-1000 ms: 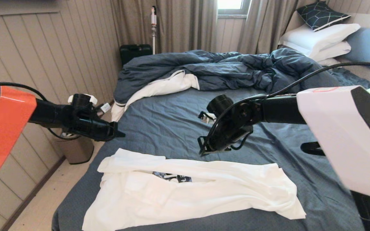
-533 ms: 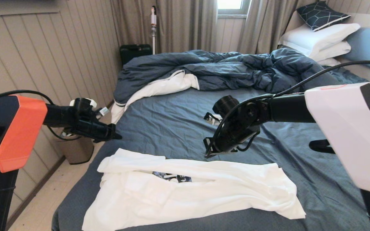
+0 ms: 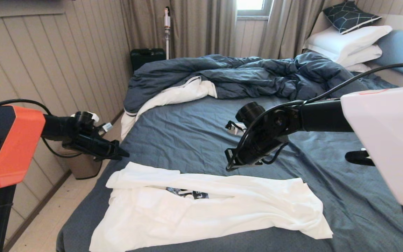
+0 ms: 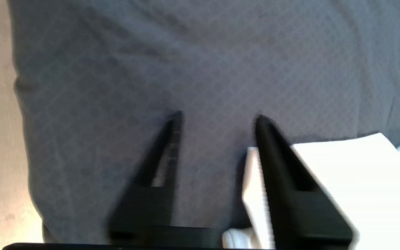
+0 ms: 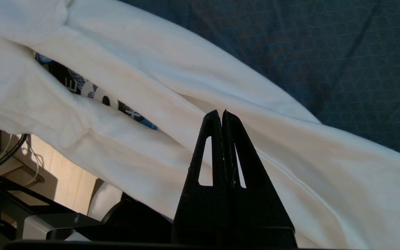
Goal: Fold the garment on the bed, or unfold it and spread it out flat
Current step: Fold the white T-shirt
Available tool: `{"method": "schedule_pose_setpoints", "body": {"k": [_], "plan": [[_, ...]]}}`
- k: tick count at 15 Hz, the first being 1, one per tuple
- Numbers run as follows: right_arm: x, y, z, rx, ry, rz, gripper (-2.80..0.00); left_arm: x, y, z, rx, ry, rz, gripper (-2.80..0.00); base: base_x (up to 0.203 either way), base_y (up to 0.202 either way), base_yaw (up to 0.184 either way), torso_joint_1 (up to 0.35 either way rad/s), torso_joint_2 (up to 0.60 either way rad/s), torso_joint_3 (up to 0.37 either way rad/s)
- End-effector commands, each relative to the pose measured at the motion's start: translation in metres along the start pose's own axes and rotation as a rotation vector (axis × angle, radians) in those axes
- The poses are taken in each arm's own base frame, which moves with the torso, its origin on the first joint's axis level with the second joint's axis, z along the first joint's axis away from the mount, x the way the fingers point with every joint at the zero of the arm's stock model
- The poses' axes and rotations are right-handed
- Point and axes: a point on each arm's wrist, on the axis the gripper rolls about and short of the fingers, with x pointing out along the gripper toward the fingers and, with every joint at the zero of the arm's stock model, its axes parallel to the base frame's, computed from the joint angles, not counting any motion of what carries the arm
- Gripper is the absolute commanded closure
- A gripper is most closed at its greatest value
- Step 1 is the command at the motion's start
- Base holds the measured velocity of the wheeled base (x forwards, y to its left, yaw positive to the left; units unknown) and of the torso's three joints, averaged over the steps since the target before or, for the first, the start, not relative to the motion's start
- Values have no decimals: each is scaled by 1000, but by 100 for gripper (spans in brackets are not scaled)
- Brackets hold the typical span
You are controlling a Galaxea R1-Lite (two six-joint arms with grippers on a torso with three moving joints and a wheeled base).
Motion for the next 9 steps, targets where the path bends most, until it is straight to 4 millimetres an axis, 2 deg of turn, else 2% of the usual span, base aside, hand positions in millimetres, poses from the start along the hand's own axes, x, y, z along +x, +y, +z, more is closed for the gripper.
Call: {"method": "schedule_pose_setpoints", "body": {"k": [1,7,9], "plan": [[-2,-1,0,5,0,0,0,-3,-2,-1,-4,12,-4,-280,0,0,0,0,0,0],[-1,-6,-3,15,10,-6,0,2,-7,-8,-2,55,-29,-280,0,0,0,0,0,0],[0,-5,-3,13,10,-6,0,3,-16,-9,9,67,-69,-280,0,0,0,0,0,0]]}}
